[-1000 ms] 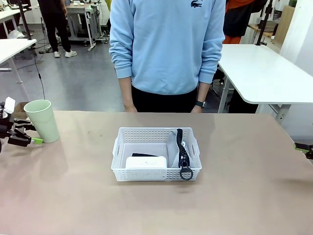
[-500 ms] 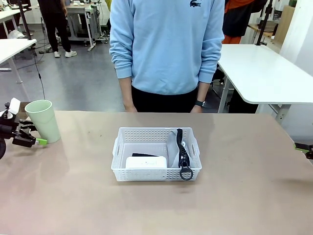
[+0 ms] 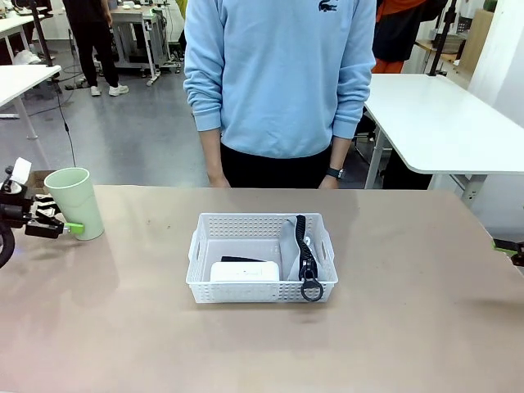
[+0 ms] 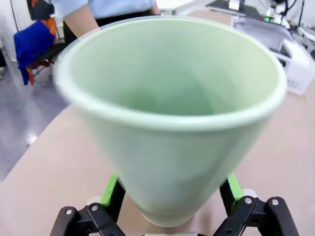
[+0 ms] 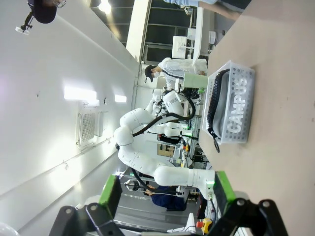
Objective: Efficiently arrange items inside the basket to fit them all.
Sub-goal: Pick up the Reusable plastic cup and place it inside the Organizing basket.
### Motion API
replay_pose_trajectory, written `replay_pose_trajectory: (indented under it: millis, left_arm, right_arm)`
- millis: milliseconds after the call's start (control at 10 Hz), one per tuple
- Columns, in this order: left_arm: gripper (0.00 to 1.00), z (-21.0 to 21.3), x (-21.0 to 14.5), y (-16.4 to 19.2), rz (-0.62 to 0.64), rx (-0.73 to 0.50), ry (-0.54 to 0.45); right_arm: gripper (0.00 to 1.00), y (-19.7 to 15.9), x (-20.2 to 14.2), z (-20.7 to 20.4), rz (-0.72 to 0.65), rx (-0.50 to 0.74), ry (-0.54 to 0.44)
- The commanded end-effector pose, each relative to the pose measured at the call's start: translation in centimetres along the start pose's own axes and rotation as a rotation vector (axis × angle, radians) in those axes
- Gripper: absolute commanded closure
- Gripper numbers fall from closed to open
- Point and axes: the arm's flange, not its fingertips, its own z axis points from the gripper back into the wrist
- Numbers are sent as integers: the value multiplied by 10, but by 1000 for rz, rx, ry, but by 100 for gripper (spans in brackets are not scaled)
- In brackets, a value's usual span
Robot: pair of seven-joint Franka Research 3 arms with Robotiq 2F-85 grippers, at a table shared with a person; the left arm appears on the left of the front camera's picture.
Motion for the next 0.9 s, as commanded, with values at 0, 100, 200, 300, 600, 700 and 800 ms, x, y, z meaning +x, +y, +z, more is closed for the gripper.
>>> replay_pose_trajectory:
  millis: [0,100,200,300,600,700,800]
  left_arm:
    - [0,0,7,3,-5,30,-75]
    - [0,-1,11,1,-11,21,-87]
    - [0,-4,14,1,-13,13,-93]
    - [0,-5,17,-1,-18,5,-105]
    - [0,-1,29,-7,-15,-37,-184]
    - [0,0,32,-8,-18,-30,-202]
    - [0,0,33,-8,-19,-30,-207]
  right_arm:
    - [0,4,-2,-1,5,8,0]
    - [0,4,-2,-1,5,8,0]
    - [0,4,-2,-1,5,8,0]
    - [0,4,-2,-1,5,8,0]
    - [0,4,-2,-1,5,8,0]
    - [0,4,-2,-1,5,8,0]
    - [0,4,-2,-1,5,8,0]
